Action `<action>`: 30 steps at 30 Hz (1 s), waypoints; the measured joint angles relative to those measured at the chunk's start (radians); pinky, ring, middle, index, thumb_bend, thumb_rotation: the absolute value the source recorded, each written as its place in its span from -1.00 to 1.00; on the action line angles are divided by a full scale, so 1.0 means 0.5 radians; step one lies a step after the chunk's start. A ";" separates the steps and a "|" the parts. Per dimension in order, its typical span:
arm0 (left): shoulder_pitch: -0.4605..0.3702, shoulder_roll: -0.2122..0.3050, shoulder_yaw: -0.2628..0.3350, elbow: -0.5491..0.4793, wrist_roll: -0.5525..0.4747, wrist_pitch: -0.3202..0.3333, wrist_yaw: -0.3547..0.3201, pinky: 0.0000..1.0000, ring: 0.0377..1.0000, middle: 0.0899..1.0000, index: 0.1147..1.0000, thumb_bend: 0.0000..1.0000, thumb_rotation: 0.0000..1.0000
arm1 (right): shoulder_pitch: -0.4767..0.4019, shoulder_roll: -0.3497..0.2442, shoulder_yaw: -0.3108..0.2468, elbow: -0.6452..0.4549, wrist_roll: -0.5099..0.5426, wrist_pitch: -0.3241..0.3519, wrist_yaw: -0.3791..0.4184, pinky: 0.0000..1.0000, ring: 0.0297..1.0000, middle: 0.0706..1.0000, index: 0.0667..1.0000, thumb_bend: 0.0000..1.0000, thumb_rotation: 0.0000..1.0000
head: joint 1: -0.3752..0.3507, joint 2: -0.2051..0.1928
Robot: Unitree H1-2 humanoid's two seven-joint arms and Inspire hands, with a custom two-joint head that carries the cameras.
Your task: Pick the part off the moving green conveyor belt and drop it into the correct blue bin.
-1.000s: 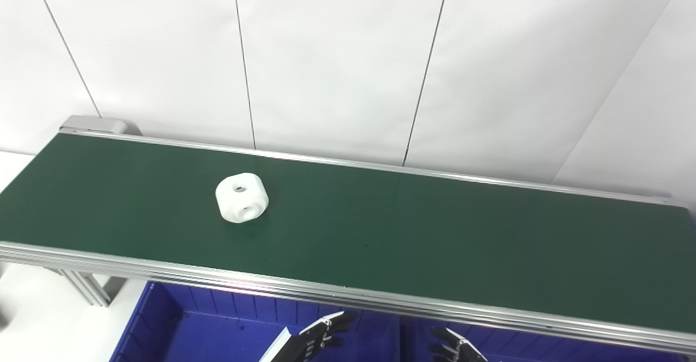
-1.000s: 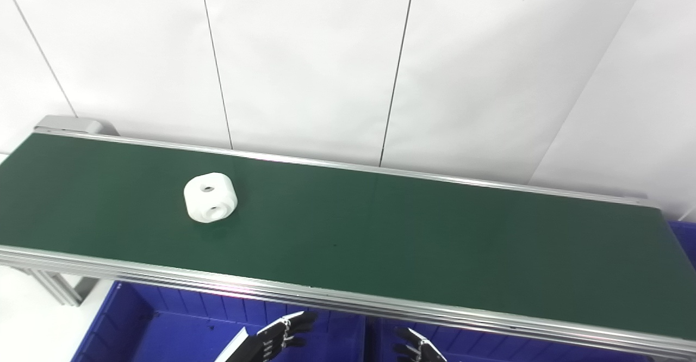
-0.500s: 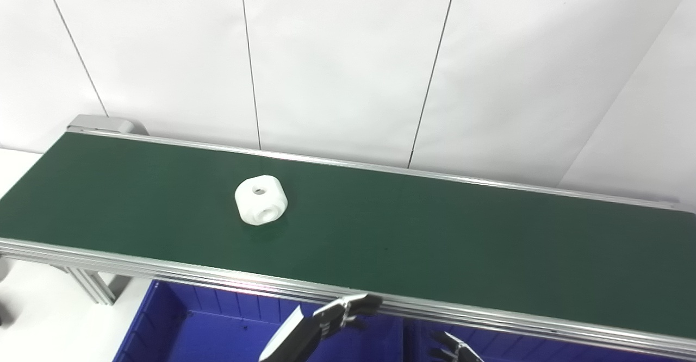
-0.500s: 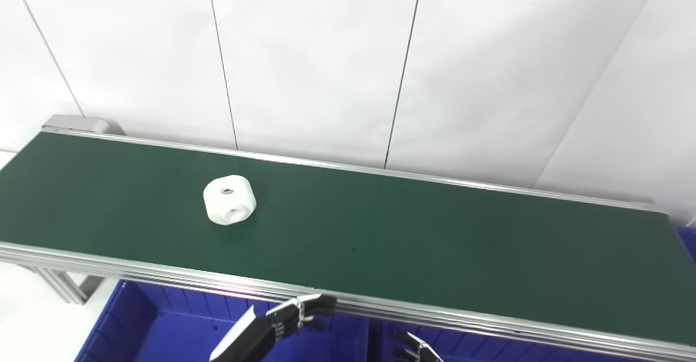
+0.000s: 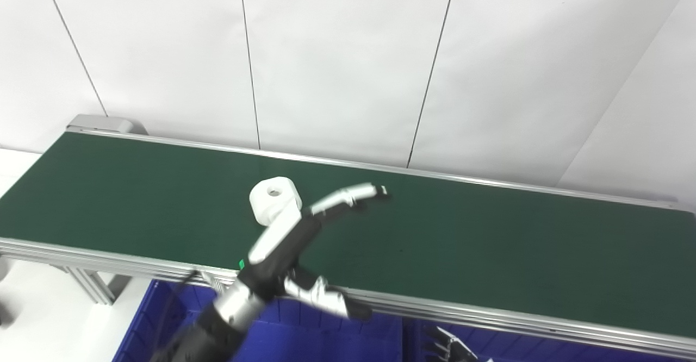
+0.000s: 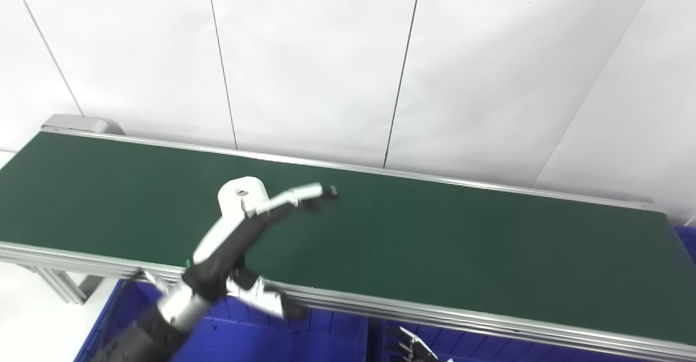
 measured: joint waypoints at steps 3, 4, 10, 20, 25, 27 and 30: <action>-0.135 0.040 0.022 0.099 0.143 0.039 0.013 0.53 0.71 0.71 0.64 0.76 0.07 | 0.000 -0.002 0.014 0.000 -0.009 -0.005 -0.026 0.48 0.62 0.74 0.60 0.58 1.00 | 0.000 -0.003; -0.183 0.051 0.023 0.150 0.176 0.060 0.013 0.52 0.70 0.71 0.64 0.75 0.06 | -0.001 -0.002 0.019 0.000 -0.015 -0.006 -0.039 0.47 0.62 0.74 0.60 0.56 1.00 | 0.000 -0.003; -0.489 0.168 0.009 0.470 0.404 0.075 0.040 0.37 0.62 0.67 0.60 0.75 0.03 | -0.006 -0.013 0.052 -0.004 -0.020 -0.009 -0.067 0.46 0.61 0.74 0.59 0.51 1.00 | -0.003 0.000; -0.776 0.319 -0.180 1.022 0.884 0.118 0.141 0.46 0.61 0.64 0.60 0.80 -0.14 | -0.005 -0.015 0.064 -0.005 -0.009 -0.010 -0.076 0.45 0.60 0.75 0.58 0.52 1.00 | -0.009 0.012; -0.900 0.359 -0.282 1.226 1.084 0.181 0.183 0.46 0.61 0.63 0.57 0.82 -0.16 | -0.003 -0.015 0.061 -0.006 0.006 -0.010 -0.073 0.45 0.60 0.76 0.59 0.50 1.00 | -0.009 0.018; -0.962 0.366 -0.339 1.329 1.135 0.179 0.205 0.45 0.60 0.62 0.56 0.82 -0.15 | -0.003 -0.015 0.061 -0.007 0.008 -0.010 -0.069 0.45 0.60 0.76 0.59 0.50 1.00 | -0.012 0.021; -1.029 0.375 -0.414 1.466 1.187 0.174 0.221 0.45 0.63 0.64 0.58 0.84 -0.10 | -0.002 -0.015 0.061 -0.008 0.007 -0.010 -0.067 0.45 0.59 0.76 0.59 0.50 1.00 | -0.018 0.025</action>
